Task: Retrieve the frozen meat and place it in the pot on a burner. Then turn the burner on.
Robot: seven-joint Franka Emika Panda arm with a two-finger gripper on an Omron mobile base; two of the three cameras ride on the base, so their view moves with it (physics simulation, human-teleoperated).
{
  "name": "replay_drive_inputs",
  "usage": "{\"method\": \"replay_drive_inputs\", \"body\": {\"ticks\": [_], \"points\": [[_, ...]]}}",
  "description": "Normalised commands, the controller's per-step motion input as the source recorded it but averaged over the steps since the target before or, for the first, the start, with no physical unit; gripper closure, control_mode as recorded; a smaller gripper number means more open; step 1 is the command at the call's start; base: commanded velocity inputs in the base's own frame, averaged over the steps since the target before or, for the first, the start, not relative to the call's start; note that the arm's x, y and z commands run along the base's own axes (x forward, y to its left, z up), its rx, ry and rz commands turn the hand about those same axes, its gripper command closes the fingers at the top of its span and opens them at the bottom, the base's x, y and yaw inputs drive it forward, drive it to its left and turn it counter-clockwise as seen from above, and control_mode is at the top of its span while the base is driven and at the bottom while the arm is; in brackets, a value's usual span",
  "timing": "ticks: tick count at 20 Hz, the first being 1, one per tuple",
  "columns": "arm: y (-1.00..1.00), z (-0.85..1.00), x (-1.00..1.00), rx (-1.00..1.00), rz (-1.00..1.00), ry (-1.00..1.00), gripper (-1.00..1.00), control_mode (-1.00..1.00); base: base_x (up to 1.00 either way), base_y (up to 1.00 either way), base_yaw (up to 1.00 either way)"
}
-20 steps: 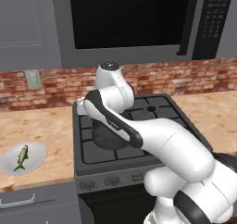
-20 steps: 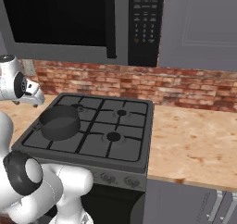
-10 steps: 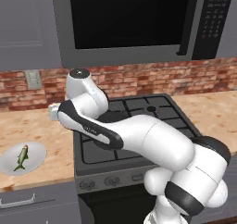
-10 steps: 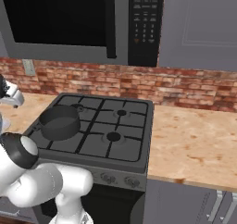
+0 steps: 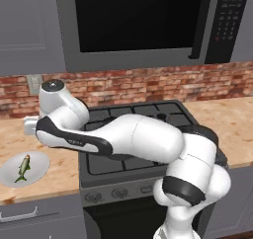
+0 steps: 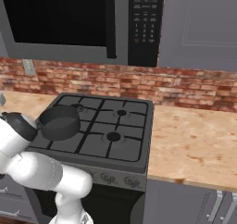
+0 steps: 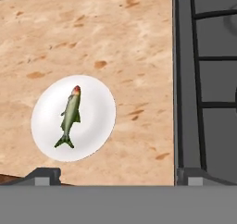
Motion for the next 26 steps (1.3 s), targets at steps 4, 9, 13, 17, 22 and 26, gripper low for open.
{"method": "replay_drive_inputs", "body": {"ticks": [4, 9, 13, 17, 22, 26], "points": [[0.48, -0.18, 0.00, 0.00, 0.00, 0.02, -1.00, -1.00, 0.00, 0.00, 0.00], [0.30, -0.18, 0.00, 0.00, 0.00, 0.03, -1.00, -1.00, 0.00, 0.00, 0.00], [0.19, -0.07, 0.00, 0.00, 0.00, 0.00, -1.00, -1.00, 0.00, 0.00, 0.00], [0.26, -0.19, 0.00, 0.00, 0.00, 0.00, -1.00, -1.00, 0.00, 0.00, 0.00], [0.21, -0.16, 0.00, 0.01, 0.00, 0.01, -1.00, -1.00, 0.00, 0.00, 0.00], [0.05, -0.21, 0.02, 0.03, 0.01, 0.04, -1.00, -1.00, 0.00, 0.00, 0.00]]}}
